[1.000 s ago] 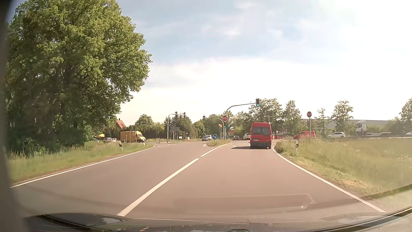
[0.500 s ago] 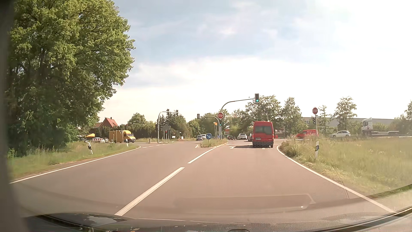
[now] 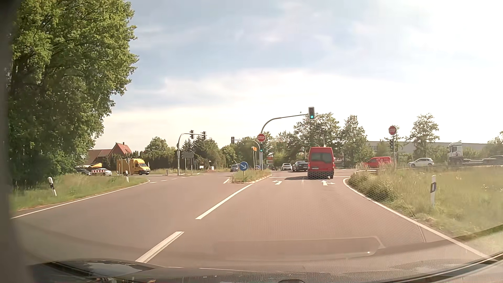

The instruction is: Follow the waypoints while adhering to traffic rules and regulations

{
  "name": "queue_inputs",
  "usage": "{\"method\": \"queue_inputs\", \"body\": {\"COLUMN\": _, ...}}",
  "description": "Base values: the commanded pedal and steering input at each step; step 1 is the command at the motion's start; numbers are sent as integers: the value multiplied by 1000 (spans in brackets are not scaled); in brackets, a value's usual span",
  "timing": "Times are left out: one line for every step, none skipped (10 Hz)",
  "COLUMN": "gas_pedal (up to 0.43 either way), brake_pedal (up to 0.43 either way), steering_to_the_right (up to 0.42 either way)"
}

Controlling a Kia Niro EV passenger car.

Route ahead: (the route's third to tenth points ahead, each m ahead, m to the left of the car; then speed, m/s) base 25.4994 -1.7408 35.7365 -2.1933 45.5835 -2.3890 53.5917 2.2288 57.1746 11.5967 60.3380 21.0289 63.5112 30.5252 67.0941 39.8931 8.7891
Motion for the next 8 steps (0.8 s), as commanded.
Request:
{"method": "queue_inputs", "body": {"gas_pedal": 0, "brake_pedal": 0, "steering_to_the_right": 22}}
{"method": "queue_inputs", "body": {"gas_pedal": 0, "brake_pedal": 0, "steering_to_the_right": 21}}
{"method": "queue_inputs", "body": {"gas_pedal": 0, "brake_pedal": 0, "steering_to_the_right": 19}}
{"method": "queue_inputs", "body": {"gas_pedal": 0, "brake_pedal": 0, "steering_to_the_right": 15}}
{"method": "queue_inputs", "body": {"gas_pedal": 0, "brake_pedal": 0, "steering_to_the_right": 15}}
{"method": "queue_inputs", "body": {"gas_pedal": 0, "brake_pedal": 0, "steering_to_the_right": 15}}
{"method": "queue_inputs", "body": {"gas_pedal": 0, "brake_pedal": 0, "steering_to_the_right": 15}}
{"method": "queue_inputs", "body": {"gas_pedal": 0, "brake_pedal": 0, "steering_to_the_right": 15}}
